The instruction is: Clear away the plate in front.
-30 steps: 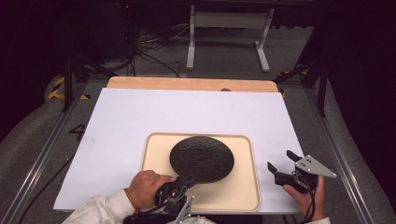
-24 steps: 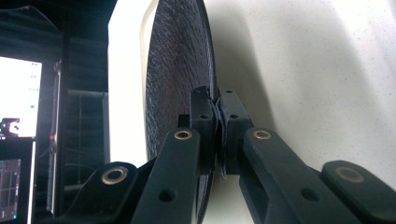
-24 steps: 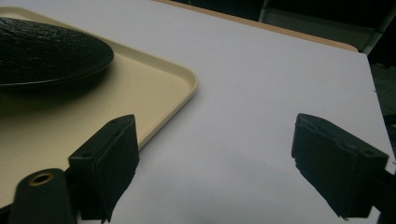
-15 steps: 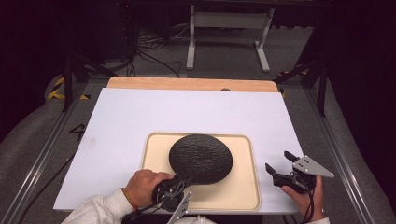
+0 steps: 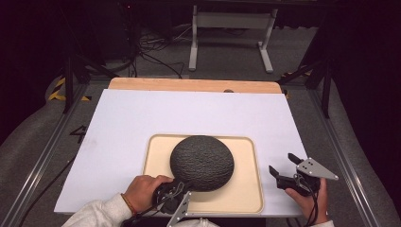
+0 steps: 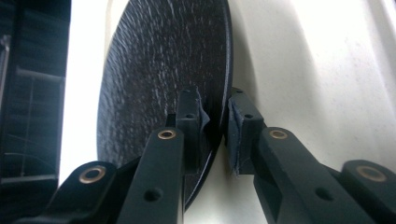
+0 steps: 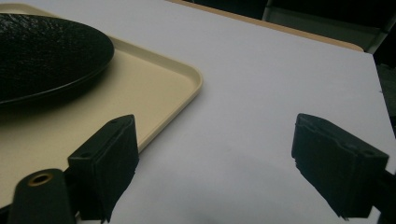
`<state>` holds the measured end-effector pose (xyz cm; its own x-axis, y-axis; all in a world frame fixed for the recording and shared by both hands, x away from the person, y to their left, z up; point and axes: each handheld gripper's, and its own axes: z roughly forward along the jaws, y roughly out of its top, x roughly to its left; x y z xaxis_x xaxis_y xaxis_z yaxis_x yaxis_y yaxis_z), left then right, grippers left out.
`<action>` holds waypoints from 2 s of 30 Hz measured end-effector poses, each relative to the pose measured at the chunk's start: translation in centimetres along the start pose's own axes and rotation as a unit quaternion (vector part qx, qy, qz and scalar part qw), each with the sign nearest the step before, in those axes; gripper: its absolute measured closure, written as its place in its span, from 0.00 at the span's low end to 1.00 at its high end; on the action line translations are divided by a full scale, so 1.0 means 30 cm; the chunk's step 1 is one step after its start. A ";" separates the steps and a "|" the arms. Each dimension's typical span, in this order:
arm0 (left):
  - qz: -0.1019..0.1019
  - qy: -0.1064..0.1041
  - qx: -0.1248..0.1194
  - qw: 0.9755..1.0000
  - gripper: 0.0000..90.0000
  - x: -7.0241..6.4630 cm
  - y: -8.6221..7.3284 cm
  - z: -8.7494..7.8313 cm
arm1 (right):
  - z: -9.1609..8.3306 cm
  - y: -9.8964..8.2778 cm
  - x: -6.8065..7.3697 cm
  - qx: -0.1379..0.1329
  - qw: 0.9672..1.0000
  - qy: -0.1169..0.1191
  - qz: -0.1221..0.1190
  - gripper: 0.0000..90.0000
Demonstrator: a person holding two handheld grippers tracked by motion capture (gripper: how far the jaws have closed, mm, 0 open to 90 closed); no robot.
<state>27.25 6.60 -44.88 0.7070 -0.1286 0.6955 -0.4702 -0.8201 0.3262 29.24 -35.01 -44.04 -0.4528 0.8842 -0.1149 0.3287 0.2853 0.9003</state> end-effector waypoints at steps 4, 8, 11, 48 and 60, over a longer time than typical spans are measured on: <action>-0.019 -0.012 0.002 1.000 0.83 -0.003 -0.011 0.002 | 0.002 -0.002 0.000 0.001 1.000 0.000 -0.001 0.17; -0.027 -0.022 0.007 0.999 0.81 -0.008 -0.018 0.009 | 0.001 -0.002 0.000 0.002 1.000 0.000 -0.001 0.16; -0.032 -0.030 0.005 0.999 0.80 -0.008 -0.024 0.010 | 0.001 -0.003 -0.001 0.001 1.000 0.000 0.000 0.16; -0.214 -0.051 -0.075 0.973 0.27 0.096 -0.100 -0.070 | 0.000 -0.012 0.004 0.007 1.000 0.005 -0.011 0.16; -0.261 -0.026 -0.104 0.959 0.22 0.150 -0.166 -0.117 | 0.000 -0.012 0.006 0.006 1.000 0.005 -0.013 0.16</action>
<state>30.94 12.07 -41.13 0.8972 0.2371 0.3725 -0.1372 -0.6521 0.7456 29.04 -34.95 -44.39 -0.4692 0.8728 -0.1344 0.3264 0.3128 0.8920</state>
